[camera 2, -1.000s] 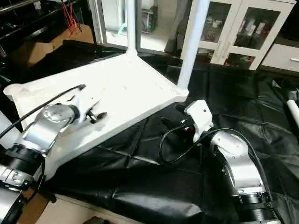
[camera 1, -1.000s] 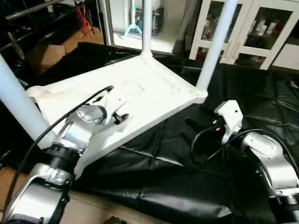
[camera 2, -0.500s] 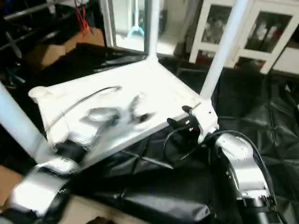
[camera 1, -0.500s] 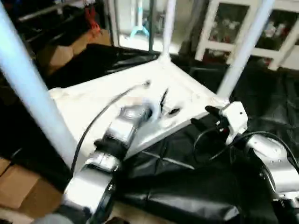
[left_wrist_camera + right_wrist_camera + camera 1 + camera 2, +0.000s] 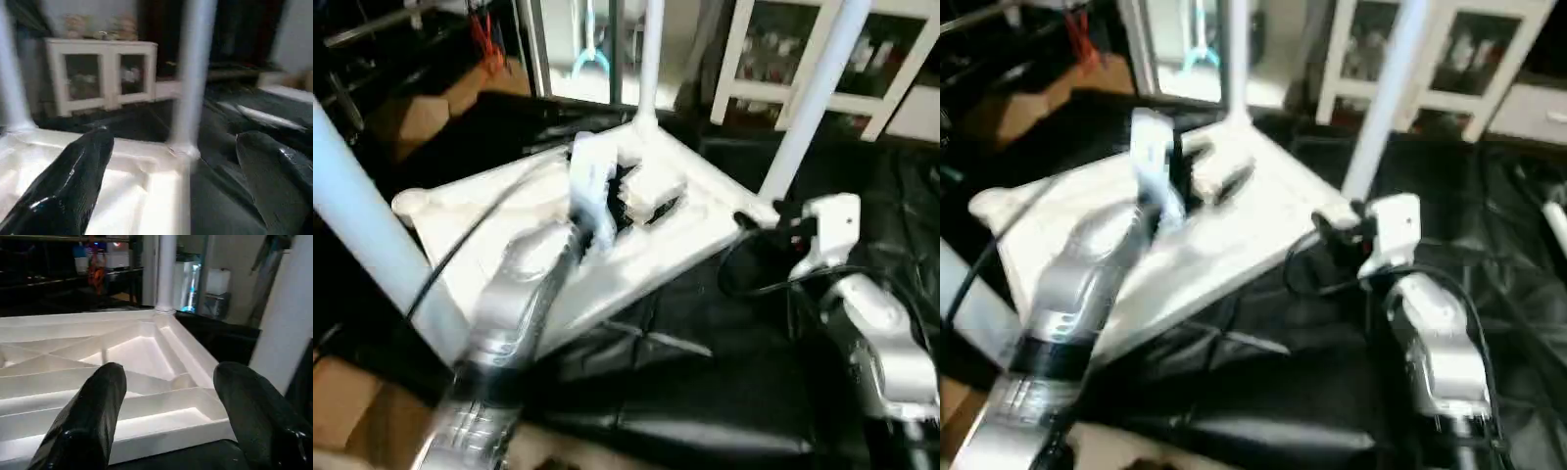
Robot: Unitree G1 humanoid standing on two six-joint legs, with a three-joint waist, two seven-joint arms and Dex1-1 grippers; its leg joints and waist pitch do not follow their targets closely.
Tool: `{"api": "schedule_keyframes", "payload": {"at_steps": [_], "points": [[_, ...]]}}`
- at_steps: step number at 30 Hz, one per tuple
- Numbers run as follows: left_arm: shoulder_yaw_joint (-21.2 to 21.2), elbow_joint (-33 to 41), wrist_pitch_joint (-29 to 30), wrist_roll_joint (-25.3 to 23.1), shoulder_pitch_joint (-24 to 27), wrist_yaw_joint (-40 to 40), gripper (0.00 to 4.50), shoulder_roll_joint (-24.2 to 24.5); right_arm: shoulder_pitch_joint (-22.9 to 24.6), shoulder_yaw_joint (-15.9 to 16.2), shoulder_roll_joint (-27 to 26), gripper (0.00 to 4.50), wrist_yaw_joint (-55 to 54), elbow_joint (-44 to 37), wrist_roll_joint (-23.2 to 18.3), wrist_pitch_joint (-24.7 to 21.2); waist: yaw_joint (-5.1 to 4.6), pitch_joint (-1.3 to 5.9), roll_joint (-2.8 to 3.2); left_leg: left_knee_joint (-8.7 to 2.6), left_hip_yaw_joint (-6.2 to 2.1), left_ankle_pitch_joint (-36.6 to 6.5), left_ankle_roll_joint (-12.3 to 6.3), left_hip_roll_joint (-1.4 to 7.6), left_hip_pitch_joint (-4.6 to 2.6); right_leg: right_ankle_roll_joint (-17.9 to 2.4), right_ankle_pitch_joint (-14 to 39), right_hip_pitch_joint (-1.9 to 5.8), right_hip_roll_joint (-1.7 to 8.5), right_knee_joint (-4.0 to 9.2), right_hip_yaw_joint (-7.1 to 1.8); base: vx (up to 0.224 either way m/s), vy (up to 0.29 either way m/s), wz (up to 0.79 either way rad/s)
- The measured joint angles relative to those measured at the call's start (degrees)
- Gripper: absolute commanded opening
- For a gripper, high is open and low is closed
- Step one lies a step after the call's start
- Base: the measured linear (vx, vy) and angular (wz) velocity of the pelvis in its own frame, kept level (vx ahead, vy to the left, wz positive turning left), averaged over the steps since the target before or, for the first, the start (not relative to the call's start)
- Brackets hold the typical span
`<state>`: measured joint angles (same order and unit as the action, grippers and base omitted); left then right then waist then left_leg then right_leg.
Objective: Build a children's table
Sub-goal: Rotate table base
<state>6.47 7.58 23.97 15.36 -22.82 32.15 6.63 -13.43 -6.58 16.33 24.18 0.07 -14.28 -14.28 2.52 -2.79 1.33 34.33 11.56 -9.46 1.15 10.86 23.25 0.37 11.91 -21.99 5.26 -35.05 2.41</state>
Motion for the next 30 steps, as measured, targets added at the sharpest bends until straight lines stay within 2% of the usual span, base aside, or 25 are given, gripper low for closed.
{"api": "schedule_keyframes", "payload": {"at_steps": [3, 5, 7, 10, 13, 15, 16, 17, 18, 20, 21, 23, 24, 25, 27, 28, 29, 30], "points": [[0.1, 6.1, 3.0, 0.8, 4.5, -1.5, 4.44, 0.2, 0.5, 0.4, -0.6, 3.24, 0.4, -0.1, -1.0, -0.6, 0.18, -0.13, -0.2, 0.0, 0.06, 0.0, 0.02, -0.01, -0.06, 0.1, 0.0, 0.05, 0.0, -0.02, -0.1, 0.0, 0.0, 0.0], [0.0, 8.3, 4.2, 0.8, 5.1, -2.9, 4.44, -0.3, 0.5, 0.7, -1.0, 3.24, 0.5, -0.2, -1.2, -0.9, 0.11, -0.17, -0.26, -0.01, 0.1, 0.0, 0.03, -0.02, -0.08, 0.2, 0.1, 0.07, 0.0, -0.01, -0.17, 0.0, 0.0, 0.0], [-0.7, 11.7, 4.5, 0.1, 7.5, -5.6, 4.44, -1.8, 1.0, 0.9, -1.7, 3.24, -0.1, -1.7, -1.4, -1.3, -0.39, -0.18, -0.31, -0.01, 0.11, 0.0, 0.04, -0.04, -0.13, 0.5, 0.2, 0.08, 0.0, 0.05, -0.24, 0.0, 0.0, 0.0], [-0.8, 12.0, 5.0, -1.2, 10.0, -8.3, 4.44, -2.1, 1.2, 0.9, -2.2, 3.24, -0.6, -2.4, -1.6, -1.3, -0.74, -0.27, -0.63, -0.02, 0.1, 0.0, 0.05, -0.04, -0.14, 1.1, 0.1, 0.04, 0.0, 0.06, -0.28, 0.0, 0.0, 0.0], [-0.6, 12.6, 6.3, -1.5, 11.3, -9.7, 4.44, -1.6, 1.6, 0.9, -2.2, 3.24, -0.9, -2.8, -1.6, -1.3, -0.78, -0.3, -0.69, -0.03, 0.09, 0.0, 0.08, -0.03, -0.13, 1.5, -0.2, -0.02, 0.0, 0.08, -0.3, 0.0, 0.0, 0.0], [-0.2, 14.1, 7.2, -1.5, 11.7, -10.5, 4.44, -1.7, 2.2, 1.1, -2.4, 3.24, -1.2, -3.8, -1.6, -1.4, -0.73, -0.25, -0.7, 0.02, 0.08, 0.2, 0.27, -0.03, 0.18, 1.3, -0.7, -0.26, -0.02, 0.04, -0.32, 0.0, 0.0, 0.0], [0.0, 14.5, 7.4, -1.5, 11.7, -10.7, 4.44, -1.9, 2.2, 1.3, -2.5, 3.24, -1.2, -4.2, -1.6, -1.4, -0.69, -0.03, -0.63, 0.13, 0.03, 0.7, -0.01, 0.02, 0.79, 1.4, -0.9, -0.77, -0.11, -0.03, -0.3, 0.0, 0.0, 0.0], [0.2, 15.1, 7.5, -1.5, 11.7, -10.8, 4.44, -2.0, 2.2, 1.4, -2.6, 3.24, -1.3, -4.7, -1.6, -1.4, -0.69, 0.35, -0.6, 0.39, 0.0, 1.3, -0.38, 0.01, 1.77, 1.5, -1.3, -1.69, -0.17, -0.25, -0.19, 0.0, 0.0, 0.0], [0.3, 15.4, 7.6, -1.5, 11.8, -11.2, 4.44, -2.1, 2.2, 1.5, -2.7, 3.24, -1.3, -5.0, -1.6, -1.5, -0.61, 0.94, -0.43, 0.93, -0.14, 1.9, -0.84, -0.02, 3.44, 1.6, -2.1, -3.22, -0.62, -0.47, 0.08, 0.0, 0.0, 0.0], [0.3, 15.5, 8.0, -1.6, 12.1, -11.5, 4.44, -2.1, 2.2, 1.5, -2.7, 3.24, -1.4, -5.2, -1.6, -1.6, -0.59, 1.47, -0.28, 1.66, -0.5, 2.5, -1.49, -0.05, 5.96, 1.6, -2.9, -5.41, -0.72, -0.9, 0.36, -0.054, -0.002, -0.01], [0.4, 15.6, 8.3, -1.6, 12.4, -11.6, 4.44, -2.1, 2.3, 1.5, -2.7, 3.24, -1.5, -5.2, -1.6, -1.7, -0.5, 1.76, -0.11, 2.04, -0.85, 3.1, -2.16, 0.03, 7.61, 1.4, -3.6, -6.81, -0.67, -0.96, 0.93, -0.107, -0.004, -0.01], [0.6, 15.9, 8.6, -1.6, 13.2, -11.9, 4.44, -2.0, 2.3, 1.5, -2.8, 3.24, -1.8, -5.2, -1.6, -1.7, -0.47, 2.05, 0.24, 2.11, -1.28, 4.4, -3.13, 0.15, 9.62, 1.0, -5.3, -8.3, -0.57, -0.47, 1.74, -0.202, 0.009, 0.05], [0.8, 16.0, 8.9, -1.5, 13.5, -12.0, 4.44, -2.0, 2.2, 1.5, -2.8, 3.24, -2.1, -5.2, -1.6, -1.7, -0.46, 2.29, 0.63, 1.9, -1.26, 5.3, -4.09, 0.33, 10.93, 0.2, -6.5, -9.23, -0.57, 0.43, 2.23, -0.233, 0.014, 0.05], [0.8, 16.2, 8.9, -1.5, 13.5, -12.2, 4.44, -1.9, 2.1, 1.5, -2.8, 3.24, -2.4, -5.2, -1.6, -1.7, -0.42, 2.32, 0.85, 1.91, -1.27, 6.1, -4.66, 0.53, 11.78, 0.0, -7.8, -9.79, -0.27, 0.95, 2.84, -0.297, 0.055, 0.01], [0.7, 16.8, 8.9, -1.5, 13.5, -12.5, 4.44, -1.7, 2.1, 1.6, -3.3, 3.24, -2.5, -5.2, -1.6, -1.7, -0.24, 2.14, 1.09, 2.52, -0.8, 6.4, -4.43, 1.43, 13.01, -0.1, -8.9, -10.92, 0.56, 1.23, 4.88, -0.364, 0.064, -0.1], [0.7, 16.8, 8.9, -1.5, 13.2, -12.5, 4.44, -1.6, 2.1, 1.6, -3.5, 3.24, -2.6, -5.5, -1.6, -1.7, 0.56, 1.52, 1.24, 1.9, -0.12, 8.0, -4.02, 2.27, 13.15, -0.3, -5.6, -11.47, 0.79, -4.1, 5.5, -0.393, 0.031, -0.18], [1.0, 16.7, 8.9, -1.5, 12.9, -12.6, 4.44, -1.7, 3.1, 1.2, -3.5, 3.24, -2.7, -5.8, -1.5, -1.6, 0.97, 1.03, 0.99, 1.36, 1.78, 9.3, -4.28, 2.93, 13.06, -0.6, -0.3, -11.29, 0.81, -12.76, 6.75, -0.448, 0.005, 0.21], [1.5, 16.7, 8.9, -1.4, 12.3, -12.6, 4.44, -2.0, 4.7, 0.4, -3.3, 3.24, -2.8, -6.1, -1.5, -1.6, 3.51, 0.98, 0.35, 0.4, 5.04, 9.3, -4.22, 3.85, 13.11, -1.0, 4.3, -9.5, -0.07, -18.55, 7.61, -0.448, 0.005, 0.21]]}}
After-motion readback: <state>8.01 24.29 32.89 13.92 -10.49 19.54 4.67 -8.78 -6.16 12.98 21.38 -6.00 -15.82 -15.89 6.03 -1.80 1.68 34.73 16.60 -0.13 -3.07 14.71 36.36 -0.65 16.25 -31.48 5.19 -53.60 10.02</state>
